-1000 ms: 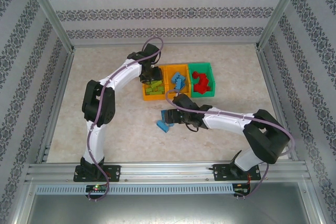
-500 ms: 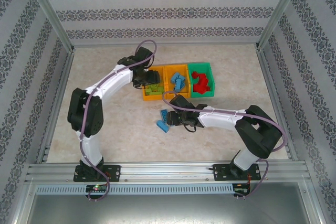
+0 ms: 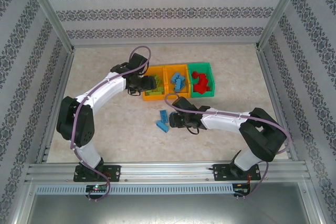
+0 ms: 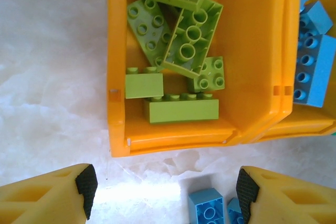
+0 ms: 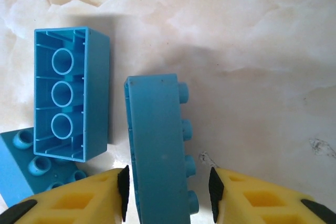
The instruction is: Sort the legos into containers by color
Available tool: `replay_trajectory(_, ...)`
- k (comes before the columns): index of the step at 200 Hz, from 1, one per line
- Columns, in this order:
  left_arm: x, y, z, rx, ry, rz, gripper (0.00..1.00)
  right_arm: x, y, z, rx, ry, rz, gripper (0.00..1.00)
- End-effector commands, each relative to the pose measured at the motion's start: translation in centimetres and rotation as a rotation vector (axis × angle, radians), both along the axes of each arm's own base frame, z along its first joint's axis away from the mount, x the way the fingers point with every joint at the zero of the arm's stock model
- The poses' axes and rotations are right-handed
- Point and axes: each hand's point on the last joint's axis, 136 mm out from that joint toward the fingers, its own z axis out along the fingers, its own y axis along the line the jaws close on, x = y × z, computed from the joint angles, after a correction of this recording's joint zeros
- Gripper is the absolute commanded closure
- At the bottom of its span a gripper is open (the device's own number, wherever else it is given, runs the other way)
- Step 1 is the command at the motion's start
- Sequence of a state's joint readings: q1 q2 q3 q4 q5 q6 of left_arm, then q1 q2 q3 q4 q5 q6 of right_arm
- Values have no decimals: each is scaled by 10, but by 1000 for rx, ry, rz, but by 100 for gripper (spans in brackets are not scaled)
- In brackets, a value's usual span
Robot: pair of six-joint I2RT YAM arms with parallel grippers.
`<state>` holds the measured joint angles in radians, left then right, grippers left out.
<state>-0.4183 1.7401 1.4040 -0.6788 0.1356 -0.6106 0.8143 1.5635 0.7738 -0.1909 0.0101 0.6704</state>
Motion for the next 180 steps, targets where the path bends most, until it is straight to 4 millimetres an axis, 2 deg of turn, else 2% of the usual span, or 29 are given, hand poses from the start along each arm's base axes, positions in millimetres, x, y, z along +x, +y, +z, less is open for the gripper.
replay_trajectory(1, 4, -1, 12, -48, -35, 21, 27, -1, 0, 0, -5, -11, 28, 48)
replay_trajectory(24, 0, 1, 10, -46, -33, 27, 27, 2, 5, -3, -12, -1, 50, 47)
replay_trajectory(44, -3, 3, 11, -45, -35, 31, 27, 3, 3, -11, -28, 22, 48, 52)
replay_trajectory(63, -6, 4, 13, -44, -37, 32, 27, 2, 2, -16, -24, 35, 49, 59)
replay_trajectory(92, -11, 10, 14, -32, -42, 42, 27, 2, -6, -11, -30, 18, 40, 72)
replay_trajectory(109, -16, 13, 15, -26, -45, 42, 27, 2, -13, -2, -31, -6, 27, 78)
replay_trajectory(142, -30, 16, 12, -3, -39, 18, 27, 11, -23, 29, 23, -62, -2, 79)
replay_trajectory(180, -54, -5, -5, 16, 4, -68, 27, 51, -30, 70, 111, -125, -58, 79)
